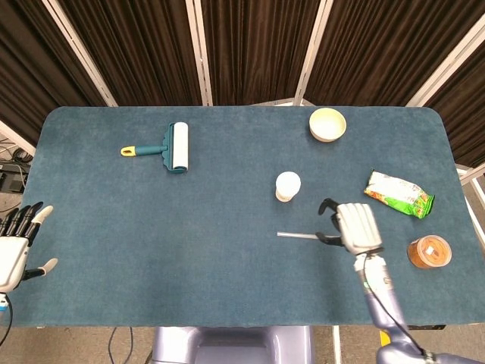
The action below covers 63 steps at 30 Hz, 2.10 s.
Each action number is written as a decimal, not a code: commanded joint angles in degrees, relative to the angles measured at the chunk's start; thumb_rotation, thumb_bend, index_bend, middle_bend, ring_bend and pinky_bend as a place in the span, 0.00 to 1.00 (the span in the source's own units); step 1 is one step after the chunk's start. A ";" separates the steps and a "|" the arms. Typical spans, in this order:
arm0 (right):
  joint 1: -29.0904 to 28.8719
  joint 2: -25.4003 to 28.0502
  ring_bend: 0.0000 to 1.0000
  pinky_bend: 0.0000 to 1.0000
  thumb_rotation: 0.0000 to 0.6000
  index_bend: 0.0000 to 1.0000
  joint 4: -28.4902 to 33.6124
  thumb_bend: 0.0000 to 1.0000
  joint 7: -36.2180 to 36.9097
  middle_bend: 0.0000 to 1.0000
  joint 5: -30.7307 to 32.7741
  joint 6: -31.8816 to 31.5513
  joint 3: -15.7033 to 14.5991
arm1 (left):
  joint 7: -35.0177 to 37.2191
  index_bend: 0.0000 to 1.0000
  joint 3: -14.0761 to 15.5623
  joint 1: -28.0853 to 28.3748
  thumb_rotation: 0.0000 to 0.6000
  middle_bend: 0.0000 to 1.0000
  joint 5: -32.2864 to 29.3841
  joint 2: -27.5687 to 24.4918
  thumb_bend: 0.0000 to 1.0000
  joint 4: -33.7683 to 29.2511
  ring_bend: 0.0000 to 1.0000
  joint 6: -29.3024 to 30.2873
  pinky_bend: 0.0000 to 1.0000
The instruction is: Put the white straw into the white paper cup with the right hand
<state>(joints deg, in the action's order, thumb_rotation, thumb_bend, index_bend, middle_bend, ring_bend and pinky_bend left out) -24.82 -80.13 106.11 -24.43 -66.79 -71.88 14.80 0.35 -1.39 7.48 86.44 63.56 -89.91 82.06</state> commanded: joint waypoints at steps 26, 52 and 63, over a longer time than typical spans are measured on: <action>-7.18 -18.18 0.91 0.87 1.00 0.57 -15.36 0.24 -8.68 1.00 17.71 3.22 -0.11 | -0.73 0.03 -0.14 0.25 1.00 0.00 -0.43 -0.14 0.18 -0.35 0.00 -0.44 0.00; -9.53 -20.74 0.91 0.87 1.00 0.48 -20.26 0.37 -8.87 1.00 23.99 6.56 0.10 | -0.69 0.03 -0.13 0.32 1.00 0.00 -0.50 -0.17 0.18 -0.39 0.00 -0.53 0.00; -9.18 -20.90 0.91 0.87 1.00 0.45 -21.87 0.37 -6.38 1.00 24.91 6.80 0.25 | -0.57 0.04 -0.13 0.34 1.00 0.00 -0.64 -0.26 0.18 -0.57 0.00 -0.64 0.00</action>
<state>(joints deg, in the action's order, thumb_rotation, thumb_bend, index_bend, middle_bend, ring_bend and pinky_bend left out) -34.10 -100.85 84.53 -31.11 -41.69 -65.00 15.05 -0.22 -1.52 7.82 85.80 63.30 -90.48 81.42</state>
